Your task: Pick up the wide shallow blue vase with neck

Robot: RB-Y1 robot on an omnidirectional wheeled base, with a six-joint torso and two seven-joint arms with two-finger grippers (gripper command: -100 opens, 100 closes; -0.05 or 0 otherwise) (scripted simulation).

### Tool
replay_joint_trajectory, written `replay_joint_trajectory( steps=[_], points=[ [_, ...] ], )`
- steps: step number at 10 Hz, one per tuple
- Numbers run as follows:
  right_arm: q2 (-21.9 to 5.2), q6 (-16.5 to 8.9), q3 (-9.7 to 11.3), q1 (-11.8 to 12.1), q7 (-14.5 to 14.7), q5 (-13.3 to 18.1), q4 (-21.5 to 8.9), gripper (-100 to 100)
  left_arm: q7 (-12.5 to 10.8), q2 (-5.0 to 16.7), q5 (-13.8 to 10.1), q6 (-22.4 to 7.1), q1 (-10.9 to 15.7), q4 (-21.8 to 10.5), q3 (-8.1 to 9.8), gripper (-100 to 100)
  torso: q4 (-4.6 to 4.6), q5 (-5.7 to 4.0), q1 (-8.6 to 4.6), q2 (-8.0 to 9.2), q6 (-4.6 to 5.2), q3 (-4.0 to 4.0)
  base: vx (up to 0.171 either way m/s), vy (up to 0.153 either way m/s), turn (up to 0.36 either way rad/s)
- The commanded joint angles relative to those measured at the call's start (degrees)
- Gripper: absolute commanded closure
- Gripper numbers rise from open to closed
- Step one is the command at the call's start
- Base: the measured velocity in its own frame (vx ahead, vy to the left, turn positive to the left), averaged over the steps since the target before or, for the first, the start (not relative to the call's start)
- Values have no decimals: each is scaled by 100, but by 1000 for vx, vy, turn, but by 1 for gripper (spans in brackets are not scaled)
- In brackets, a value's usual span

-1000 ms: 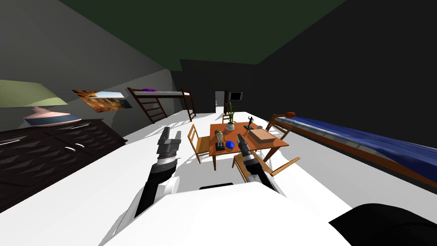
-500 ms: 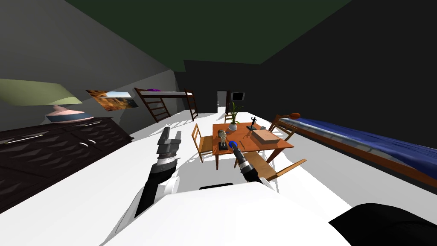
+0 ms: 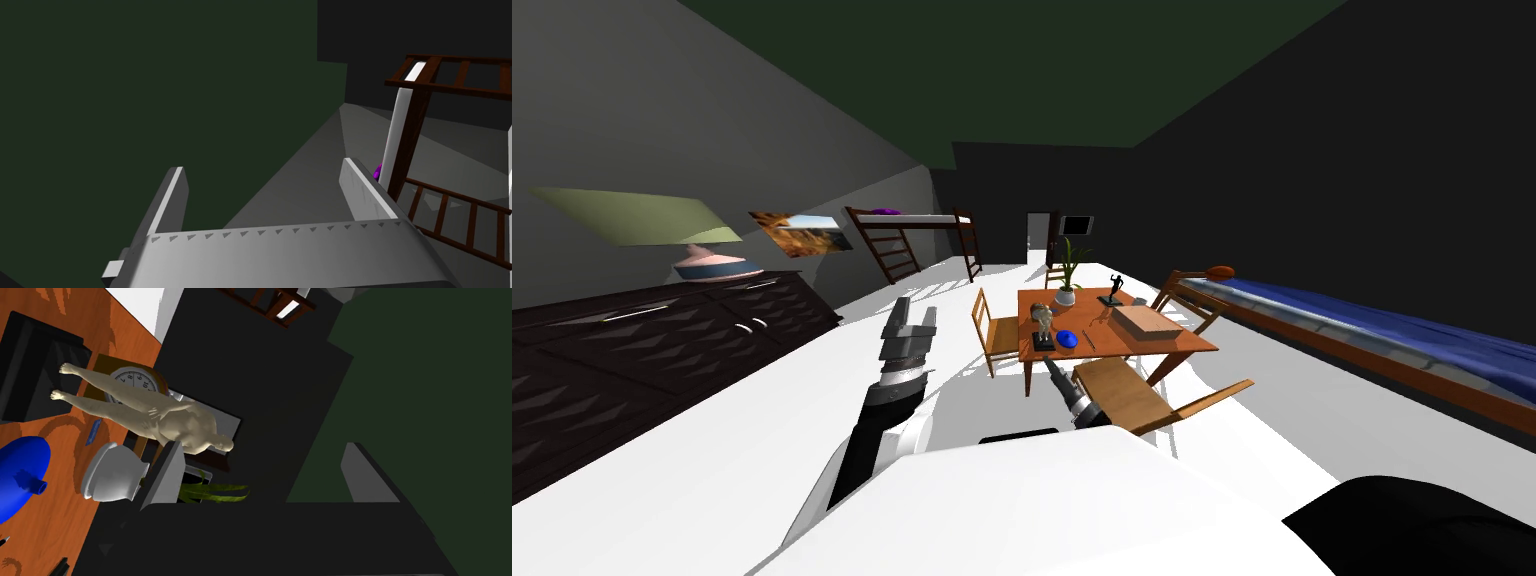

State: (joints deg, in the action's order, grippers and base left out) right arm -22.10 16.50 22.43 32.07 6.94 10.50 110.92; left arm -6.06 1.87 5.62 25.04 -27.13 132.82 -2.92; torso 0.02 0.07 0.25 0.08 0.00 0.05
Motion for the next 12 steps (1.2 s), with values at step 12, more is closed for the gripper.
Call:
replay_joint_trajectory(
  steps=[12],
  points=[
    [-1783, 51, 1369, 150, 313, 1021, -2087, -100, 0, 0, 0, 0, -1, 0, 1, 0, -1, -2, -12, -9, 2, -5, 12, 68, 103]
  ],
)
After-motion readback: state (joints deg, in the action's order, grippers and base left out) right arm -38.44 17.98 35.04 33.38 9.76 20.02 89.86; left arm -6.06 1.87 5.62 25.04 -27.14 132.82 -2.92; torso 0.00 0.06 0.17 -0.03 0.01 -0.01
